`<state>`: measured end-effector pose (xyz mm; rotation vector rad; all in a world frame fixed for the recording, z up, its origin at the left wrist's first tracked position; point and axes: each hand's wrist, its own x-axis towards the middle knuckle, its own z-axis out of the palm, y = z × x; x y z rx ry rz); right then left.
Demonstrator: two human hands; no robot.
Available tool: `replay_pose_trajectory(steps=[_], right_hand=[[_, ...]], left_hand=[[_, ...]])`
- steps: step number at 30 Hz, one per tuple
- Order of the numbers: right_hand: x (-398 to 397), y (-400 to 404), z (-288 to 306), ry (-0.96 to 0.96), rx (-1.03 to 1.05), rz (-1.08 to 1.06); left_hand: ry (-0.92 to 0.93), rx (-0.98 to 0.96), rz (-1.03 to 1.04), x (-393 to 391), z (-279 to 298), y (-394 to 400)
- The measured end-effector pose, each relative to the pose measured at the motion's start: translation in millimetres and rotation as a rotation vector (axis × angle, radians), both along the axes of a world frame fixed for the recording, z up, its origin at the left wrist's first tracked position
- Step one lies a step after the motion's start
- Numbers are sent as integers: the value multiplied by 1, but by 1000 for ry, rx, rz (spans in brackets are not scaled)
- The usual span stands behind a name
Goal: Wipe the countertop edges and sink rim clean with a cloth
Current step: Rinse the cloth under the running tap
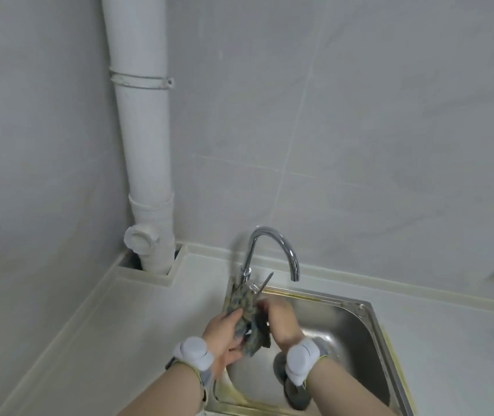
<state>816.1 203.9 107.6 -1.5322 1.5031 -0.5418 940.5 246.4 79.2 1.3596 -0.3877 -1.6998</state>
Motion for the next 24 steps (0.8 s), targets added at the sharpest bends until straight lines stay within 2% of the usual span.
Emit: replay_pose_trajectory(steps=[5, 7, 10, 12, 14, 18, 24], right_hand=[[-83, -69, -54, 7, -38, -152], [-104, -103, -56, 58, -54, -101], [-104, -135, -46, 166, -134, 24], [-111, -182, -79, 173, -130, 174], [-108, -218, -105, 201, -108, 332], [-89, -205, -44, 323, -136, 531], [-75, -212, -60, 582, -125, 650]], left_hand=[[-85, 13, 78, -31, -23, -30], [-103, 40, 82, -45, -37, -47], [-109, 62, 72, -45, -73, -56], [-72, 101, 120, -52, -83, -63], [-4, 157, 156, -66, -57, -64], [85, 174, 145, -71, -60, -60], [105, 239, 61, -62, -71, -50]])
